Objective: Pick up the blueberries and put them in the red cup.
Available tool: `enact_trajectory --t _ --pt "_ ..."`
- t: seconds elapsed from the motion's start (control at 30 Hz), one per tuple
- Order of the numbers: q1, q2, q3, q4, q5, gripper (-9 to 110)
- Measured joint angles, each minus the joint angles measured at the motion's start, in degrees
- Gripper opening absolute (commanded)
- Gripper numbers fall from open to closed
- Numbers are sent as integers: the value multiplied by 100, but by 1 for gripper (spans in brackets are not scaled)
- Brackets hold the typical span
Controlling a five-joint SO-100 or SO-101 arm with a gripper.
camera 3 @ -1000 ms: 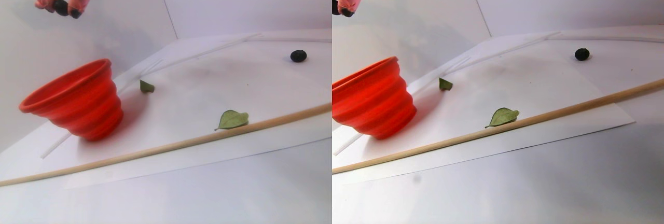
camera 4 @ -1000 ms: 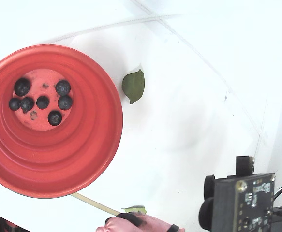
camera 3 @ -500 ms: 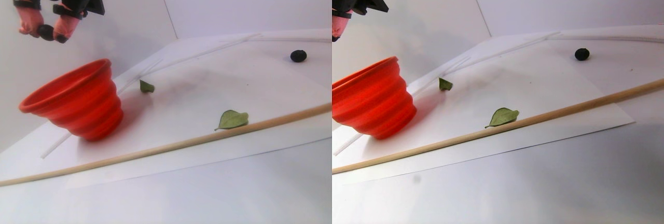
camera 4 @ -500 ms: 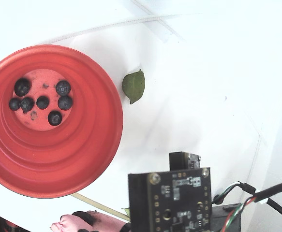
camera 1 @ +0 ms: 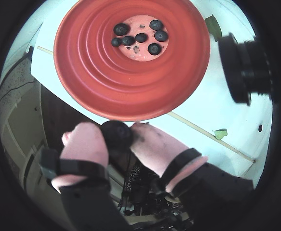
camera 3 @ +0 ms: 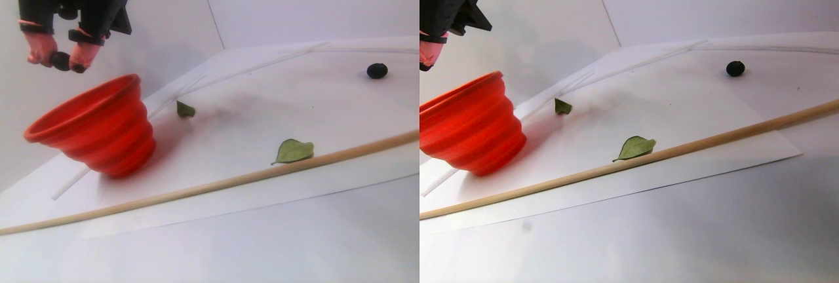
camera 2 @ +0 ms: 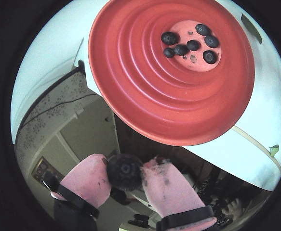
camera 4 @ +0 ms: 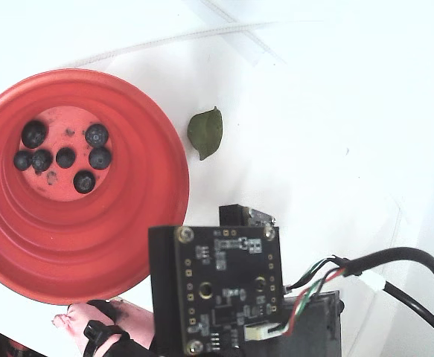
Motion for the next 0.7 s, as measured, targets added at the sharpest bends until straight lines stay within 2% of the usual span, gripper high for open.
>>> enact_trajectory --t 0.17,0.7 --pt "0 -132 0 -229 88 19" --pt "633 -132 -62 18 -211 18"
